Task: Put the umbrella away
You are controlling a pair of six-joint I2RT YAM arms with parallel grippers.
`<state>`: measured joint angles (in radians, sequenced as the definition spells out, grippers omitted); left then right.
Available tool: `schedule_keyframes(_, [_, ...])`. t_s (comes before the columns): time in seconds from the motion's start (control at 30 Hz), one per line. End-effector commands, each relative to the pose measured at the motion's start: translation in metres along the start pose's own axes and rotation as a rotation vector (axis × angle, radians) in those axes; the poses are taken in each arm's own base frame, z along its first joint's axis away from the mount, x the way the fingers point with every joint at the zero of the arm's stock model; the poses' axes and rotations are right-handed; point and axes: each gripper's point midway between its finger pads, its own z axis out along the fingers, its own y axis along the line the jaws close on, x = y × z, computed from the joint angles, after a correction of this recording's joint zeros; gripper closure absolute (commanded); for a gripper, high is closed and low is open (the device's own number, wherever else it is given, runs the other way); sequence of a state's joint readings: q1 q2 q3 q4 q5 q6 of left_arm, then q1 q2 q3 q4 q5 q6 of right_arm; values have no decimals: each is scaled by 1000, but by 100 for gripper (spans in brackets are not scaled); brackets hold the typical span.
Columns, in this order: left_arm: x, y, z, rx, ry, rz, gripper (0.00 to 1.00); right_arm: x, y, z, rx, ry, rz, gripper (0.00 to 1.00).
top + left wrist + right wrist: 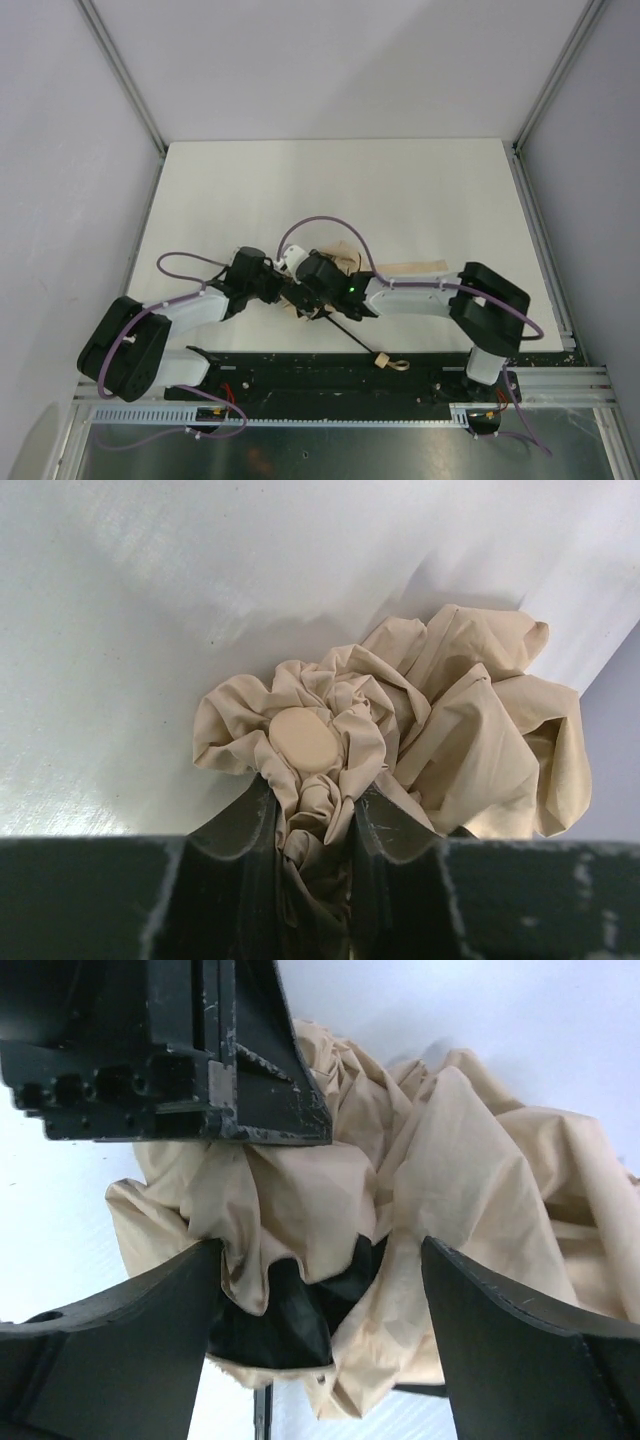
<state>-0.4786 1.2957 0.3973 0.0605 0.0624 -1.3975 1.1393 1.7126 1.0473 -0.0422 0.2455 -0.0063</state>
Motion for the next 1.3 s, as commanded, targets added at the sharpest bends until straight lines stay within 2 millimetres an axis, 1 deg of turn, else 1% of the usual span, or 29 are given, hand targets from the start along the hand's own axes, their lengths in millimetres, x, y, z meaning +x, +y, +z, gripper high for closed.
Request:
schedule_keyframes(0.0, [2, 34, -2, -150, 9, -9, 100, 2, 1, 19, 75, 31, -100, 20])
schedule_keyframes(0.17, [-2, 24, -4, -129, 22, -49, 100, 42, 16, 33, 62, 142, -159, 28])
schedule_keyframes(0.3, [-5, 17, -5, -119, 36, -75, 100, 65, 21, 37, 57, 211, -207, 30])
schedule_keyframes(0.37, [-6, 16, -6, -117, 49, -85, 100, 77, 20, 39, 62, 249, -229, 32])
schedule_keyframes(0.4, [-6, 16, -7, -114, 53, -92, 100, 84, 19, 41, 59, 271, -238, 37])
schedule_keyframes(0.43, [-6, 15, -8, -111, 58, -98, 100, 92, 17, 43, 53, 293, -240, 46])
schedule_keyframes(0.5, [-8, 14, -10, -103, 59, -107, 100, 101, 17, 47, 7, 324, -221, 66])
schedule_keyframes(0.57, [-9, 14, -13, -93, 62, -119, 100, 105, 17, 50, -54, 339, -202, 85])
schedule_keyframes(0.6, [-9, 13, -14, -86, 65, -127, 100, 105, 16, 51, -84, 339, -197, 93])
schedule_keyframes(0.63, [-10, 12, -15, -80, 66, -134, 100, 104, 16, 51, -116, 337, -191, 96])
schedule_keyframes(0.7, [-12, 8, -17, -67, 68, -143, 100, 98, 18, 50, -203, 320, -176, 99])
schedule_keyframes(0.77, [-14, 3, -19, -51, 71, -145, 100, 89, 19, 48, -293, 301, -156, 100])
schedule_keyframes(0.83, [-17, -4, -20, -33, 67, -140, 100, 77, 17, 46, -388, 292, -121, 100])
schedule_keyframes(0.87, [-19, -6, -21, -26, 63, -133, 94, 74, 14, 45, -426, 296, -99, 100])
schedule_keyframes(0.9, [-20, -7, -22, -21, 58, -124, 83, 72, 12, 45, -465, 299, -73, 100])
schedule_keyframes(0.97, [-23, -4, -23, -17, 44, -108, 48, 74, 10, 46, -537, 301, -20, 100])
schedule_keyframes(1.0, [-25, -1, -24, -16, 35, -101, 35, 76, 9, 48, -567, 299, 6, 100])
schedule_keyframes(1.03, [-27, 2, -26, -14, 21, -96, 25, 78, 9, 51, -592, 299, 33, 100])
schedule_keyframes(1.1, [-31, 7, -29, -5, -10, -82, 9, 82, 8, 56, -636, 292, 88, 100])
schedule_keyframes(1.13, [-32, 10, -32, 2, -22, -71, 5, 84, 7, 58, -655, 289, 117, 100])
schedule_keyframes(1.17, [-34, 11, -34, 13, -33, -60, 3, 84, 8, 60, -676, 284, 143, 100])
schedule_keyframes(1.27, [-33, 10, -41, 50, -43, -23, 1, 83, 11, 61, -744, 268, 227, 100])
